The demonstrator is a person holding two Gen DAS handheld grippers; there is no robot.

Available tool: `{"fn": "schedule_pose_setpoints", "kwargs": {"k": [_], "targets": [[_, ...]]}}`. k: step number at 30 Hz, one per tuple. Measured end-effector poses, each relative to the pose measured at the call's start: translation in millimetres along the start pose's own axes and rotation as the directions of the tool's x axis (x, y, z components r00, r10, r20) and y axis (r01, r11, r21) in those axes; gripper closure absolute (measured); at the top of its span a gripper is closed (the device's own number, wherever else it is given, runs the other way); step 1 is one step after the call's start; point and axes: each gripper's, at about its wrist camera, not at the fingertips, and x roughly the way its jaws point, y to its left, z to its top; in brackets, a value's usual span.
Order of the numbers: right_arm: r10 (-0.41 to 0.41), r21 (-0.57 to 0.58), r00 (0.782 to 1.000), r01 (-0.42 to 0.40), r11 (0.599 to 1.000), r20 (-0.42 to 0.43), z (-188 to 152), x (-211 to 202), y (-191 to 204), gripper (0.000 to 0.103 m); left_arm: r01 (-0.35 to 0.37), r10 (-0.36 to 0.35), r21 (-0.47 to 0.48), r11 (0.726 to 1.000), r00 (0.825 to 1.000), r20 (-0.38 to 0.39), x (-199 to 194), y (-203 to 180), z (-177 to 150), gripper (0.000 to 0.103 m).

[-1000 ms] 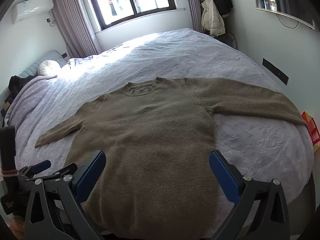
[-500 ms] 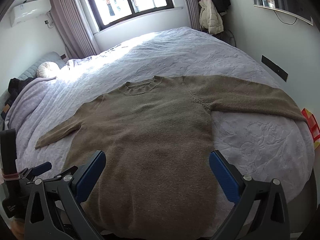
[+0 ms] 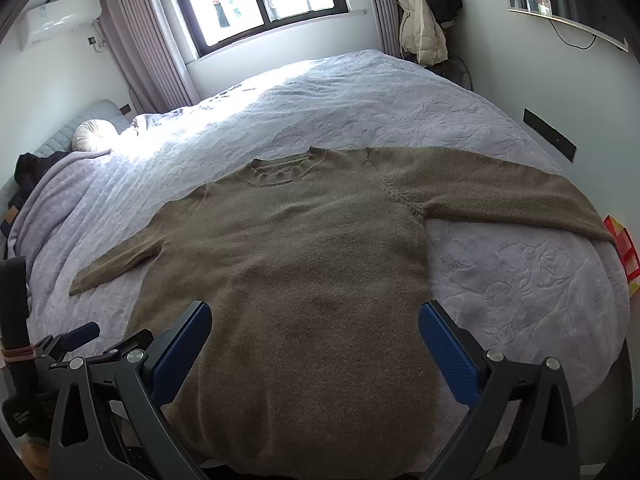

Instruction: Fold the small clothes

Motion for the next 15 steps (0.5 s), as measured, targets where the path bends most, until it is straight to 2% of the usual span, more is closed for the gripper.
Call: {"fn": "schedule_pose_setpoints", "kwargs": {"k": [15], "targets": [[-0.041, -0.036, 0.998, 0.04, 0.999, -0.043, 3, 9, 11, 0.0, -0.009, 0.009, -0.009, 1.0, 1.0, 0.011, -1, 8, 1, 0.0]]}}
